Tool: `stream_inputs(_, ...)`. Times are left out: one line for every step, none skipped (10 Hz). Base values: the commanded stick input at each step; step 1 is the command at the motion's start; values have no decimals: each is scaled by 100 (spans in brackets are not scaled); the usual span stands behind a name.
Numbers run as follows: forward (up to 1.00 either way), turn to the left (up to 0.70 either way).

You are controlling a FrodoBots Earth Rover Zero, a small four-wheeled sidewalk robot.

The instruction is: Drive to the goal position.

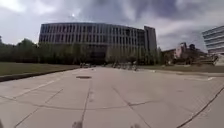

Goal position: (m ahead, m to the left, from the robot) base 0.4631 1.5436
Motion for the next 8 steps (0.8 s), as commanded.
stream_inputs(69,-1)
stream_inputs(69,-1)
stream_inputs(69,-1)
stream_inputs(69,-1)
stream_inputs(69,-1)
stream_inputs(69,-1)
stream_inputs(69,-1)
stream_inputs(69,-1)
